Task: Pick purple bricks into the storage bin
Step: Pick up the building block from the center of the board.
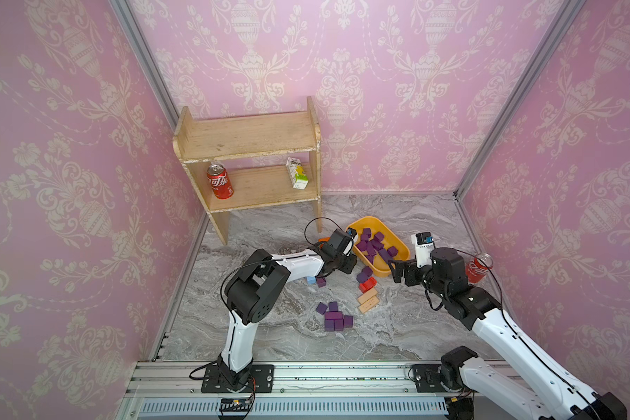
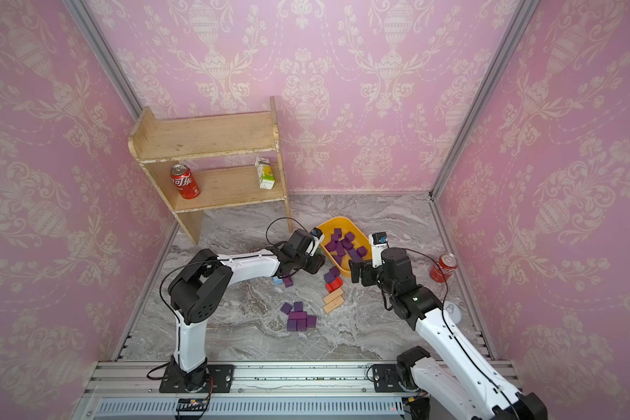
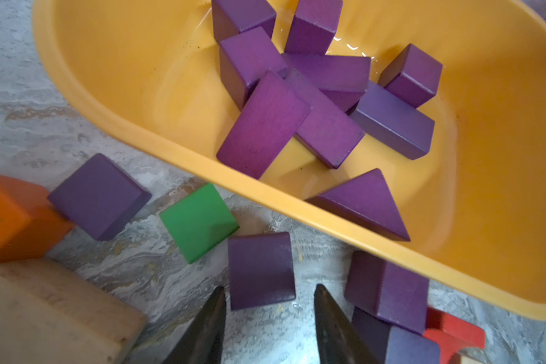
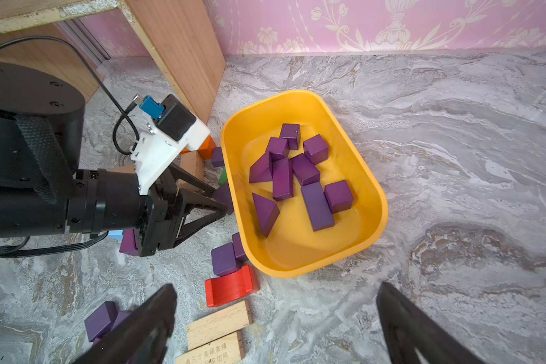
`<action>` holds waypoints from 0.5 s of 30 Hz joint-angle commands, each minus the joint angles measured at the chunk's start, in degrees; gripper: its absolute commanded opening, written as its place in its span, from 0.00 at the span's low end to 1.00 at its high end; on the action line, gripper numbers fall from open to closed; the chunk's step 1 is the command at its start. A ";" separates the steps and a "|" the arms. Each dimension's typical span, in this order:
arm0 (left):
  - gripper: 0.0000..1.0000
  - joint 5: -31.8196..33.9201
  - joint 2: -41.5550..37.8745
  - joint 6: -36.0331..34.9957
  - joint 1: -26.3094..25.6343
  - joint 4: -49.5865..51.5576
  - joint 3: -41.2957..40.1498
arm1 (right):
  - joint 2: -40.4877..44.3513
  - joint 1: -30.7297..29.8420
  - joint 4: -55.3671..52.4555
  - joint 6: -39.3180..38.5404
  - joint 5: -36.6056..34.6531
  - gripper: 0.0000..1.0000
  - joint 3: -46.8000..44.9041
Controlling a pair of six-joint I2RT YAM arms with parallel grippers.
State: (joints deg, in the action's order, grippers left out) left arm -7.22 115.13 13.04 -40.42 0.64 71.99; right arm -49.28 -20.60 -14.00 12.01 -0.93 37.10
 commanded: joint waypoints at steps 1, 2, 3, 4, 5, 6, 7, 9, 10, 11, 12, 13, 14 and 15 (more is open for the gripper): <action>0.46 0.54 1.32 -0.19 -0.49 1.51 1.75 | -0.03 0.31 -0.50 0.34 -0.74 1.00 -0.41; 0.46 0.63 1.47 -0.17 -0.52 1.56 1.77 | -0.03 0.25 -0.50 0.38 -0.74 1.00 -0.46; 0.46 0.72 1.58 -0.28 -0.56 1.55 1.92 | -0.05 0.35 -0.51 0.38 -0.79 1.00 -0.48; 0.46 0.88 1.72 -0.31 -0.53 1.64 1.99 | -0.12 0.34 -0.66 0.39 -0.88 1.00 -0.45; 0.45 1.05 1.81 -0.40 -0.63 1.63 1.97 | -0.12 0.34 -0.59 0.38 -0.87 1.00 -0.48; 0.45 1.24 1.92 -0.47 -0.67 1.68 1.98 | -0.10 0.35 -0.61 0.37 -0.83 1.00 -0.45; 0.45 1.41 2.02 -0.67 -0.63 1.77 2.08 | -0.19 0.31 -0.59 0.38 -0.87 1.00 -0.48; 0.45 1.81 2.20 -0.82 -0.75 1.90 2.26 | -0.21 0.33 -0.59 0.39 -0.85 1.00 -0.53; 0.45 1.94 2.38 -0.95 -0.73 1.91 2.35 | -0.28 0.32 -0.59 0.38 -0.83 1.00 -0.51; 0.45 2.10 2.50 -0.92 -0.71 1.86 2.39 | -0.37 0.34 -0.59 0.38 -0.87 1.00 -0.53; 0.45 2.19 2.68 -1.03 -0.72 1.98 2.66 | -0.37 0.36 -0.60 0.38 -0.91 1.00 -0.47; 0.45 2.28 2.88 -1.07 -0.81 1.98 2.71 | -0.47 0.30 -0.63 0.38 -0.91 1.00 -0.48; 0.45 2.37 2.97 -1.07 -0.85 1.99 2.91 | -0.54 0.34 -0.59 0.38 -0.86 1.00 -0.45; 0.45 2.39 3.13 -1.06 -0.87 1.99 3.14 | -0.56 0.32 -0.59 0.38 -0.82 1.00 -0.50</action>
State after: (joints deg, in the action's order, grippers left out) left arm -6.59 117.05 12.99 -40.80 1.45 73.25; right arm -49.39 -20.60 -14.00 12.01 -0.95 37.10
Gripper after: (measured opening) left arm 0.454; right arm 0.998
